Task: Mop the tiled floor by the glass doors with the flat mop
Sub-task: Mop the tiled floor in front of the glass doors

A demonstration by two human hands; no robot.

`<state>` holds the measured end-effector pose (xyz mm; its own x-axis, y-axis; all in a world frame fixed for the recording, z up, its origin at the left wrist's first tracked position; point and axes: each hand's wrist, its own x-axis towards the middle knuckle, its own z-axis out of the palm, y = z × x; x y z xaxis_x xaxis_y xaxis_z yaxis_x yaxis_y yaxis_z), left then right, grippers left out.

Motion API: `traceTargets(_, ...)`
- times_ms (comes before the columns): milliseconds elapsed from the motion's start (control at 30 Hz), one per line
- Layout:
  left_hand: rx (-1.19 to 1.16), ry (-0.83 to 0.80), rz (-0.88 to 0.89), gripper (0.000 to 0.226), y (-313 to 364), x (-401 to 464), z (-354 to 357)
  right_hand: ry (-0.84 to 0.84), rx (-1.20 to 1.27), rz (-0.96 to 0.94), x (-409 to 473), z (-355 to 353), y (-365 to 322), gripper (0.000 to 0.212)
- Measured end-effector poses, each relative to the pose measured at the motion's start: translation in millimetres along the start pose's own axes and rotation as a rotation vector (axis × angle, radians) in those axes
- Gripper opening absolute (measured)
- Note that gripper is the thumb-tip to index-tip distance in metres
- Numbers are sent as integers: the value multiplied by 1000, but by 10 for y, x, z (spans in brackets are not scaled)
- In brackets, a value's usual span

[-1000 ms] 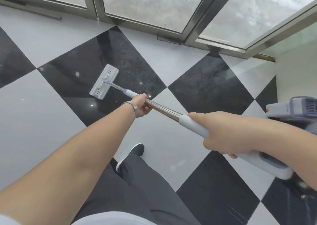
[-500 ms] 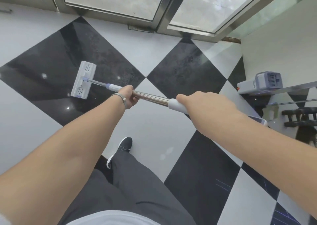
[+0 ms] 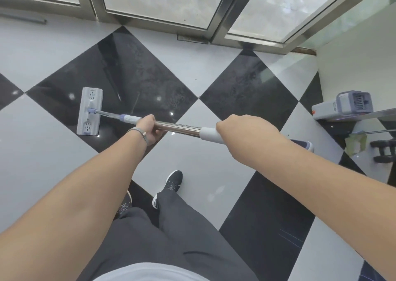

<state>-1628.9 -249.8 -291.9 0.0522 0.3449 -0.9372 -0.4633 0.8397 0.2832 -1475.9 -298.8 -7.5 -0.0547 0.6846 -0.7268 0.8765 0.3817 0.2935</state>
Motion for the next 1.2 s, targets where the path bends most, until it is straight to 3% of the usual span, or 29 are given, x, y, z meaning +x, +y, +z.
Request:
traceTargets(233,-47,69,19,19,308,-48,-881,-2,37,-101,229,-272,-721,25)
traceTargets(367,-82,142,26,20,435,12,-1621,3,51,-197,330,-412,-1302,39)
traceTargets(467,-89,161,28,20,529,29,-2124,9,63,-265,387,-516,-1724,28)
traceTargets(667,-18,181,36,17,547,75,-2651,31,123,-322,363,-498,-2169,41)
traceTargets(900,131,266,2,14,333,61,-2542,-36,184,-245,216,-247,-2149,35)
traceTargets(1200,217,120,-51,19,35,-159,-1755,20,85,-120,-41,-30,-1436,47)
